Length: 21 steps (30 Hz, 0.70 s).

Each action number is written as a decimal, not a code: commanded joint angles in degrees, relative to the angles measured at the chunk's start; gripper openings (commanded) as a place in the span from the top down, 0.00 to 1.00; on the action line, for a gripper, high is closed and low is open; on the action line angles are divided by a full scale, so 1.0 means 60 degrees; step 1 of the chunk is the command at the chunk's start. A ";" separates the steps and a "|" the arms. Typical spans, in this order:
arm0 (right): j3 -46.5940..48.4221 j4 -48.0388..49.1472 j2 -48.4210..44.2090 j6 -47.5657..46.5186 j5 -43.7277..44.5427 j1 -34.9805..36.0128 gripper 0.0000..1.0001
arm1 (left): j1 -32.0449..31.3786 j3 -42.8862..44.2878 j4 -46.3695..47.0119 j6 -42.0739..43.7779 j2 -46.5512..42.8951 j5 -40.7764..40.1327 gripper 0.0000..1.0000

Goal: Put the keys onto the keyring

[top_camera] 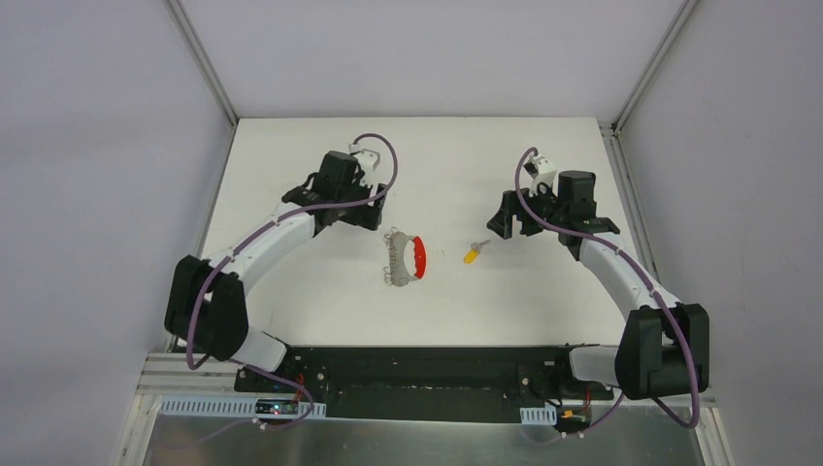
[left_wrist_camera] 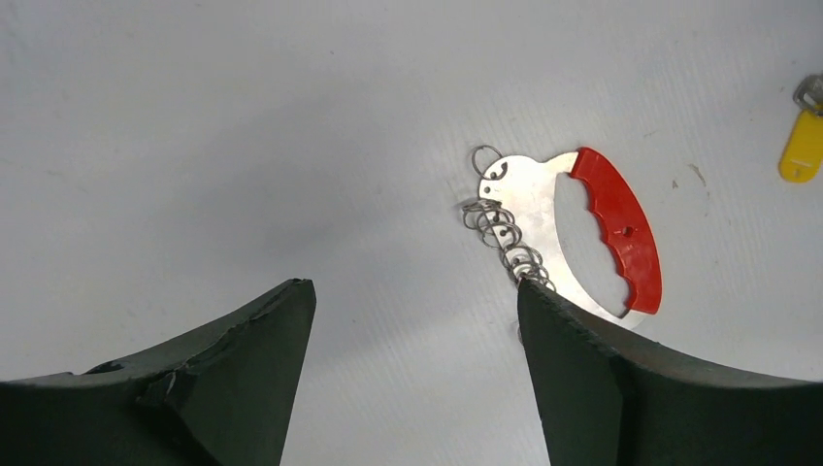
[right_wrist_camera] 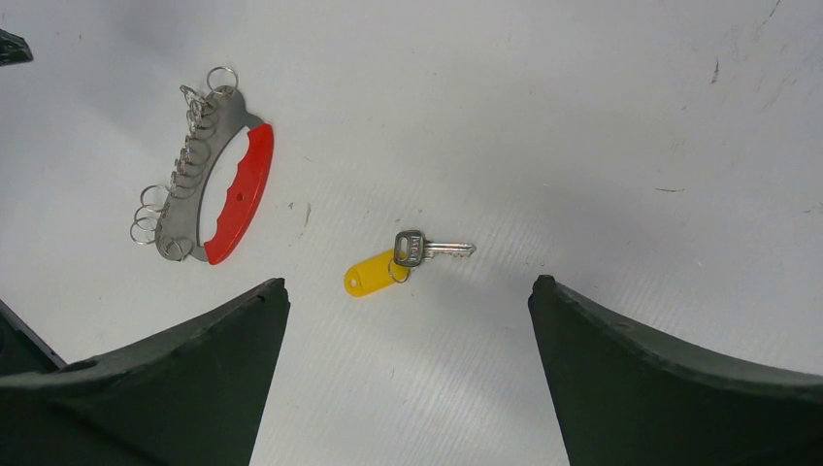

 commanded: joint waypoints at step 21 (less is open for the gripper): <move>0.0047 0.0154 -0.0202 -0.0215 -0.0101 0.0024 0.02 | -0.0868 -0.0414 -0.0101 0.0641 0.1287 0.2262 0.41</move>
